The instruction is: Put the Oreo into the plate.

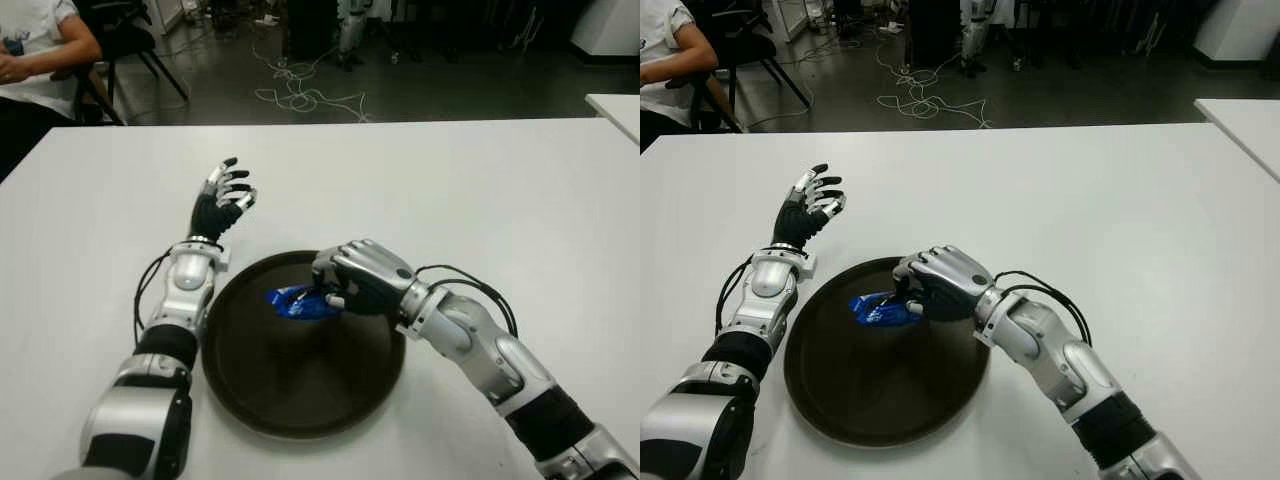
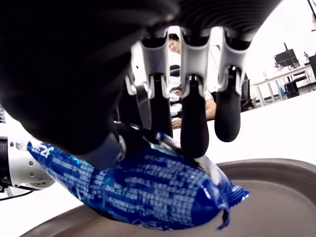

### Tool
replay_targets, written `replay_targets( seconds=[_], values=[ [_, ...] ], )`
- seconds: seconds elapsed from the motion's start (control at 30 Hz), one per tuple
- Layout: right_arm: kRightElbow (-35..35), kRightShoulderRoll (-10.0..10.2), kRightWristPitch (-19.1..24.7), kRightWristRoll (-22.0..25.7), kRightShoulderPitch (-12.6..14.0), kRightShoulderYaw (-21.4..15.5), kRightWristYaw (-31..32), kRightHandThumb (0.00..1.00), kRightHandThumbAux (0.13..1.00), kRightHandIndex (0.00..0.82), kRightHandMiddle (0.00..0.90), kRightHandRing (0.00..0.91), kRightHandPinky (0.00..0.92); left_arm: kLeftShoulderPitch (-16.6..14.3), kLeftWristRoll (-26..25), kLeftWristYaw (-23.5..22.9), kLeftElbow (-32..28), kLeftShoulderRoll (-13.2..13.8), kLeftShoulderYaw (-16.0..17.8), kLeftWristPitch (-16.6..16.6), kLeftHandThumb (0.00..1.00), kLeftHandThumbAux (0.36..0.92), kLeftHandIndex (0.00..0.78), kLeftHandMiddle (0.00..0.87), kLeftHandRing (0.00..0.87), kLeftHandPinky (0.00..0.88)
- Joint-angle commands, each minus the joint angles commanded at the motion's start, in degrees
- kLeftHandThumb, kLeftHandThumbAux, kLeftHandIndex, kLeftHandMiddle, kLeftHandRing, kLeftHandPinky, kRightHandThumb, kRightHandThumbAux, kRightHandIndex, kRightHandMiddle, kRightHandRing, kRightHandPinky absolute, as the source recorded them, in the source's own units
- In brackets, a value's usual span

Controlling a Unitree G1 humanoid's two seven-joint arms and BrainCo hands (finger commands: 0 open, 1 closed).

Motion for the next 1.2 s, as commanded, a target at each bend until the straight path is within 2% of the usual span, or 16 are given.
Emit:
replay_targets(
  seconds=[0.2,0.3,0.37,0.43,0.53,0.63,0.93,1.2],
  values=[
    [0.1,0.1,-0.1,0.0,0.0,-0.2,-0.3,0.686,0.732,0.426,0.581,0.573,0.569,0.0,0.1,0.3,-0.2,0.0,-0.1,0.2,0.405,0.739,0.104,0.226,0.250,0.288],
    [0.4,0.8,-0.8,1.6,0.5,-0.7,-1.3,0.687,0.733,0.424,0.559,0.554,0.551,0.0,0.1,0.3,-0.2,-0.1,-0.1,0.2,0.410,0.738,0.102,0.224,0.249,0.288],
    [0.4,1.3,-1.3,2.3,0.9,-1.1,-1.9,0.688,0.734,0.422,0.527,0.522,0.509,0.1,0.0,0.3,-0.3,-0.2,0.0,0.1,0.408,0.732,0.105,0.226,0.250,0.287],
    [0.4,1.5,-1.5,2.7,1.1,-1.3,-2.3,0.685,0.737,0.416,0.449,0.436,0.388,0.1,-0.1,0.4,-0.3,-0.2,0.0,0.1,0.402,0.724,0.108,0.229,0.251,0.284],
    [0.4,1.5,-1.3,3.2,1.2,-1.4,-2.2,0.679,0.741,0.408,0.362,0.338,0.286,0.0,0.0,0.6,-0.2,-0.2,0.0,0.2,0.395,0.716,0.110,0.231,0.252,0.283],
    [0.3,1.3,-1.3,3.5,1.0,-1.3,-1.7,0.673,0.744,0.402,0.301,0.272,0.231,-0.1,0.1,0.7,-0.1,-0.2,0.0,0.5,0.396,0.709,0.108,0.230,0.251,0.283],
    [0.6,1.0,-1.2,3.2,0.6,-0.8,-1.3,0.671,0.746,0.396,0.204,0.179,0.164,0.0,0.4,0.7,-0.2,0.1,-0.3,0.5,0.398,0.705,0.104,0.226,0.248,0.277],
    [0.6,0.6,-0.7,3.1,0.4,-0.6,-0.3,0.674,0.746,0.395,0.168,0.143,0.125,0.1,0.0,0.0,-0.1,0.0,-0.2,-0.3,0.412,0.709,0.111,0.231,0.250,0.276]
  ],
)
